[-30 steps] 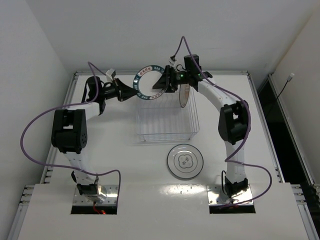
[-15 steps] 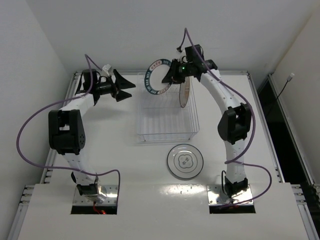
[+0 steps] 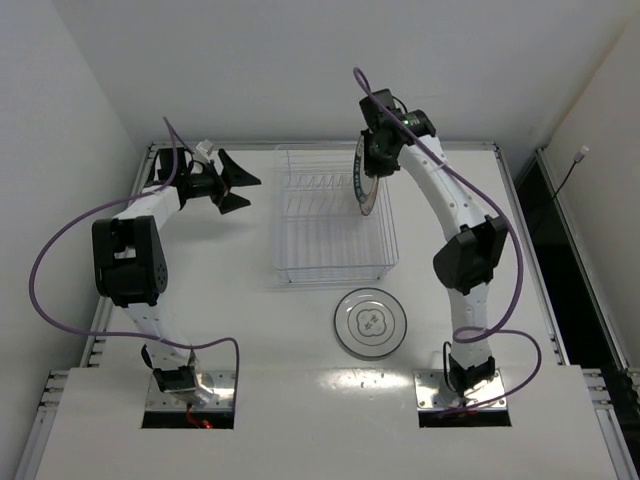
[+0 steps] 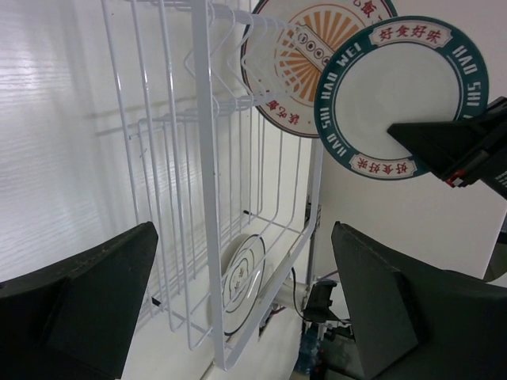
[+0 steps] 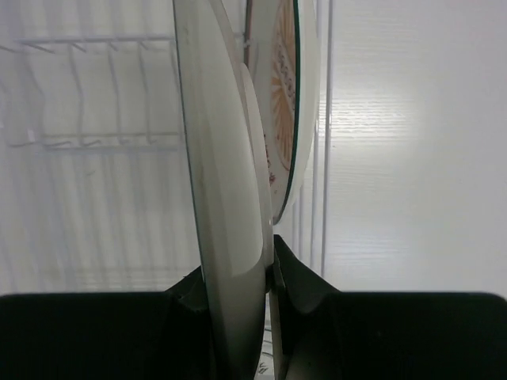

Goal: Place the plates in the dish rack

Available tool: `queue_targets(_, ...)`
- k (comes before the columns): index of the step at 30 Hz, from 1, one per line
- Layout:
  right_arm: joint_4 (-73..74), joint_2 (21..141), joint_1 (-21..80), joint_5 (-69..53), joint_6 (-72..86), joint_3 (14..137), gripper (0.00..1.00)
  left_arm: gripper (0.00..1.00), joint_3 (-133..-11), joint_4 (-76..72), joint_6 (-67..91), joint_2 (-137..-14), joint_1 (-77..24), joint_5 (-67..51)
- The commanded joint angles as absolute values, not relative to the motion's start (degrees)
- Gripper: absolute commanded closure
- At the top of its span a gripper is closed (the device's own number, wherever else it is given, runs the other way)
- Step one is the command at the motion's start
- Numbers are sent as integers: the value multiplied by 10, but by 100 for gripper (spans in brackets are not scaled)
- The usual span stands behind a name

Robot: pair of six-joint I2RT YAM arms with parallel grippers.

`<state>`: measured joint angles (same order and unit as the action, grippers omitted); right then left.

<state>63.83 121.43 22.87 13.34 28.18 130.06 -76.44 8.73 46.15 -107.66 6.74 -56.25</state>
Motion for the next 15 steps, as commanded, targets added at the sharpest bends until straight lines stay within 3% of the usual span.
queue_targets(1, 669, 1237, 242, 238, 262, 1332, 100, 10, -771, 95, 440, -1079, 74, -559)
queue_targets(8, 681, 1273, 255, 293, 262, 1343, 100, 10, -766, 105, 435, -1079, 74, -559)
queue_targets(15, 657, 1307, 255, 272, 262, 1348, 100, 10, -760, 118, 424, -1079, 74, -559)
